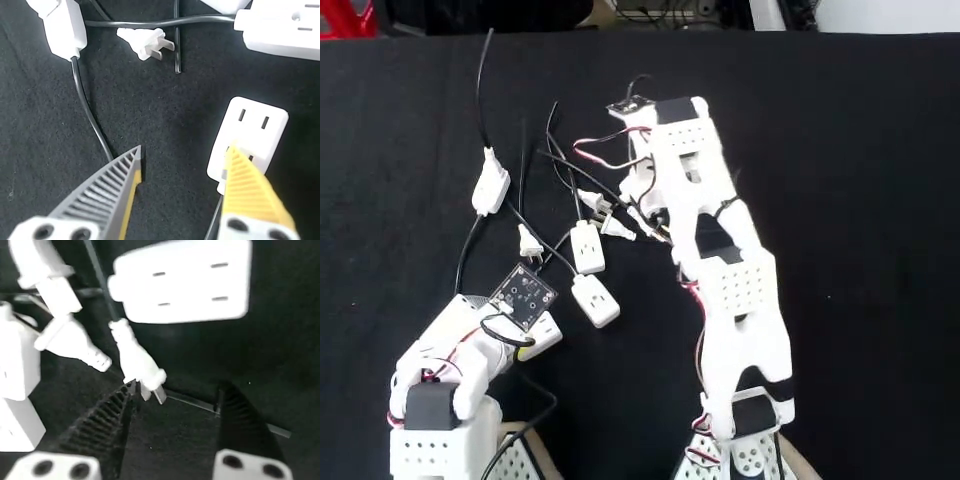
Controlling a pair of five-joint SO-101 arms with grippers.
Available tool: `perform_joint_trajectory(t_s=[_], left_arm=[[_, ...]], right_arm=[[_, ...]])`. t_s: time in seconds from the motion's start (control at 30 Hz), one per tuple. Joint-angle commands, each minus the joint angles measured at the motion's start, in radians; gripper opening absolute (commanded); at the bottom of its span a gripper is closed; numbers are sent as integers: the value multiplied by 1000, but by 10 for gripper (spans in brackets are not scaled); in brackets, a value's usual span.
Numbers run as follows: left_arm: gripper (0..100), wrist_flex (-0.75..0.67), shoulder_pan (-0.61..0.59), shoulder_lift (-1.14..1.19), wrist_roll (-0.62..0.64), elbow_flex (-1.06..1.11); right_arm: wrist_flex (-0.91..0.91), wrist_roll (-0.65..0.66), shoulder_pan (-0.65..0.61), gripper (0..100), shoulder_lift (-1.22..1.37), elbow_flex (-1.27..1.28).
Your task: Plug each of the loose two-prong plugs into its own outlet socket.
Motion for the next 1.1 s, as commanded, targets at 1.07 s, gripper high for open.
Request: perform_joint_trajectory(t_s=[1.07], left_arm=[[261,-2,-10,2,-15,42]], right_arm=[[-11,181,-213,74,68,-4]])
